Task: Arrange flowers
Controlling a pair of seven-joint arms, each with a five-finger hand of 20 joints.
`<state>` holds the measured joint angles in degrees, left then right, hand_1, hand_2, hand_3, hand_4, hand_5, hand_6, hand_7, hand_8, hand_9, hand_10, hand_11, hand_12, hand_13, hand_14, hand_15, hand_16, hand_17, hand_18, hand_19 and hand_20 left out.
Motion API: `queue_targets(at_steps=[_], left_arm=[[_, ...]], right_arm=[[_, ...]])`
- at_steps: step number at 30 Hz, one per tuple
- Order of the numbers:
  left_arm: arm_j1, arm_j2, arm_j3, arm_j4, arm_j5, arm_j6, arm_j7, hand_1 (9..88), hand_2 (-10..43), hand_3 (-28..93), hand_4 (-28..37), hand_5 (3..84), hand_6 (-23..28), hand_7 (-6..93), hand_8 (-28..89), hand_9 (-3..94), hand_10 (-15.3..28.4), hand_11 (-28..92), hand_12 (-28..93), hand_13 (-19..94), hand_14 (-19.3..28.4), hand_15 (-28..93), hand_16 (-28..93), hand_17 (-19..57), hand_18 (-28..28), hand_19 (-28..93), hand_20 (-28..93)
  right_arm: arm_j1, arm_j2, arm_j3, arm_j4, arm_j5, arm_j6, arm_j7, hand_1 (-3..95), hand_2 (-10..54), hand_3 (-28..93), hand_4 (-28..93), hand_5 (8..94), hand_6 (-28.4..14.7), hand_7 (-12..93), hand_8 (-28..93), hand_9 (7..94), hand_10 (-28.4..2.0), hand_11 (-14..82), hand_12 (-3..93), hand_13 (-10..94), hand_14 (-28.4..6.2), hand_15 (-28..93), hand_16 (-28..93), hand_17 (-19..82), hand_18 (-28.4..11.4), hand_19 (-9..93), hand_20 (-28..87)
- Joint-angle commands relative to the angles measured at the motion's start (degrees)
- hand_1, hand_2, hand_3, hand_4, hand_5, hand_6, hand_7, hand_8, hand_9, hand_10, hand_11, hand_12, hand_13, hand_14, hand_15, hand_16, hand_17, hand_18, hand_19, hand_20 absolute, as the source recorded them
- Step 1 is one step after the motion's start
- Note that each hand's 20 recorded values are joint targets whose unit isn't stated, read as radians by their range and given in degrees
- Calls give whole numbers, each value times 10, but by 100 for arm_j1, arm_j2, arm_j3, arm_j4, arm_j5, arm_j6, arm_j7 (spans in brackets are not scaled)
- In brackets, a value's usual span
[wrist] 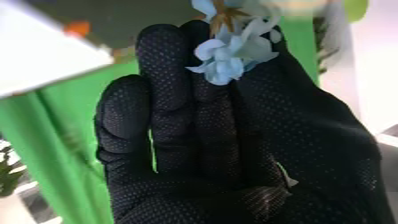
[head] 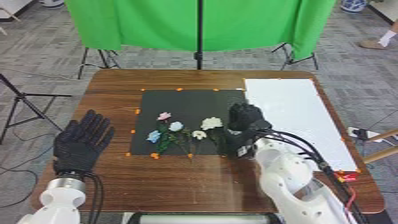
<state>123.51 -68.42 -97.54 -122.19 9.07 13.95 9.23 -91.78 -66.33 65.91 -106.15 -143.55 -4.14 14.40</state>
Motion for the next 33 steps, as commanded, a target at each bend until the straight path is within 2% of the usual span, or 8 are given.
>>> queue_targets(at_steps=[1, 4, 9, 12, 14, 18, 26, 33], left_arm=[[47, -58, 15, 45, -136, 141, -29, 308, 187, 738, -258, 475, 83, 181, -103, 405, 144, 238, 131, 307, 148, 449, -52, -41, 143, 344, 188], [75, -64, -21, 23, -373, 266, 14, 308, 186, 739, -262, 476, 83, 182, -103, 405, 144, 240, 132, 307, 147, 449, -52, -41, 143, 344, 188], [97, -67, -20, -6, -432, 341, 55, 307, 186, 741, -266, 479, 84, 184, -104, 407, 145, 243, 131, 308, 148, 453, -53, -41, 143, 344, 188], [108, -82, -34, -38, -605, 538, 52, 307, 186, 741, -268, 481, 85, 187, -104, 410, 145, 245, 131, 310, 148, 455, -53, -41, 143, 346, 189], [120, -94, -46, -41, -701, 561, 66, 307, 186, 742, -269, 484, 86, 188, -105, 413, 147, 247, 131, 311, 148, 456, -54, -42, 144, 349, 190], [139, -105, -57, -38, -649, 515, 41, 306, 186, 743, -272, 486, 87, 189, -106, 414, 147, 249, 130, 311, 149, 461, -56, -42, 144, 354, 191], [54, -47, -80, 2, -611, 523, -23, 305, 187, 745, -275, 486, 86, 191, -107, 414, 147, 252, 128, 313, 148, 464, -59, -43, 144, 357, 190], [26, -33, -50, 21, -566, 518, -97, 306, 188, 743, -279, 486, 86, 192, -107, 414, 146, 252, 128, 312, 148, 463, -60, -42, 143, 356, 188]], right_arm=[[-142, 37, 43, 75, -49, -116, 158, 633, -95, 657, -283, 722, -4, 371, 47, 832, -97, 139, 465, 716, -53, 407, 442, 355, -201, 823, 388], [-127, 85, 29, 40, 80, -37, 260, 615, -95, 672, -283, 681, -16, 314, 1, 781, -103, 89, 391, 678, -59, 377, 420, 336, -200, 792, 369], [-210, 97, 90, -63, 157, -137, 241, 582, -95, 695, -283, 641, -19, 251, -32, 661, -130, 177, 193, 639, -70, 383, 381, 317, -201, 777, 325], [-255, 96, 125, -144, 287, -159, 270, 544, -95, 723, -283, 629, -19, 227, -92, 638, -142, 172, 173, 629, -81, 405, 356, 316, -202, 780, 319], [-262, 92, 139, -192, 379, -159, 347, 521, -95, 742, -283, 613, -26, 216, -132, 625, -144, 169, 170, 621, -89, 418, 336, 313, -204, 780, 315], [-321, 134, 200, -380, 539, -80, 479, 468, -95, 783, -283, 551, -42, 187, -126, 590, -159, 168, 163, 605, -119, 478, 241, 310, -206, 787, 304], [-348, 135, 206, -630, 621, -124, 415, 447, -95, 778, -279, 537, -47, 170, -120, 580, -164, 158, 159, 598, -127, 492, 214, 308, -210, 792, 301], [-302, -58, 169, -150, 396, -176, 275, 446, -95, 775, -274, 535, -47, 167, -117, 576, -163, 152, 157, 596, -128, 490, 203, 306, -210, 786, 292]])
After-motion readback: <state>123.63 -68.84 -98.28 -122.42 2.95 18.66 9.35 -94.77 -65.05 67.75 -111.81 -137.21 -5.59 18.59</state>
